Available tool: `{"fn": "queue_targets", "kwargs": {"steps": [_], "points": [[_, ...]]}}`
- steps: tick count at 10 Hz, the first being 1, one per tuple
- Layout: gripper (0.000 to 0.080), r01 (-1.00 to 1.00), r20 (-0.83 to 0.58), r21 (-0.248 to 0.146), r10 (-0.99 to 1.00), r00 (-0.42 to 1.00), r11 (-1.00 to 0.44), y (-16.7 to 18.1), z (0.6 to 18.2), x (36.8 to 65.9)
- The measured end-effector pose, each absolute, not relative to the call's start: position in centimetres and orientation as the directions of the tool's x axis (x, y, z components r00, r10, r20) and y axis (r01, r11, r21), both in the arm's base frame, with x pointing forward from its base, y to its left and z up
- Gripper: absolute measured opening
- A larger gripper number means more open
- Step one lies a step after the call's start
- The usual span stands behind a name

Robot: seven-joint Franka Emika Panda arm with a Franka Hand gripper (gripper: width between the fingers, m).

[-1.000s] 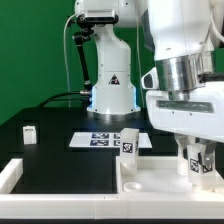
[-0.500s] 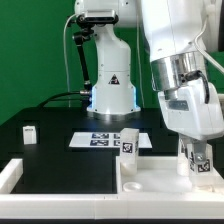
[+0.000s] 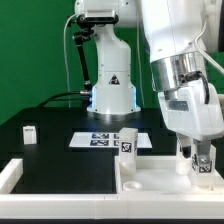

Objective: Assemble square table

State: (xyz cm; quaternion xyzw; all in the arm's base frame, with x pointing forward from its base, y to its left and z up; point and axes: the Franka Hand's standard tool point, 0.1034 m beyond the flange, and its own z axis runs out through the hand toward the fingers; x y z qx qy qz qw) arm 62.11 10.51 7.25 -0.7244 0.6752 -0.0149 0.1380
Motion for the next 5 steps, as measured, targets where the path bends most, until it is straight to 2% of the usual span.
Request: {"fn": "queue_targets", "kwargs": {"steps": [2, 3, 4, 5], "points": [[0.0648, -0.974, -0.166, -0.221, -0.983, 0.078, -0.040, 10.5, 7.2, 62.1], [0.0649, -0.964, -0.148, -0.200, -0.967, 0.209, -0.178, 11.0, 7.2, 61.7], [0.0649, -0.901, -0.133, -0.162, -0.895, 0.425, -0.403, 11.9, 7.6, 61.7], [0.0649, -0.859, -0.117, -0.181, -0.856, 0.503, -0.479, 12.0, 7.8, 62.1]]}}
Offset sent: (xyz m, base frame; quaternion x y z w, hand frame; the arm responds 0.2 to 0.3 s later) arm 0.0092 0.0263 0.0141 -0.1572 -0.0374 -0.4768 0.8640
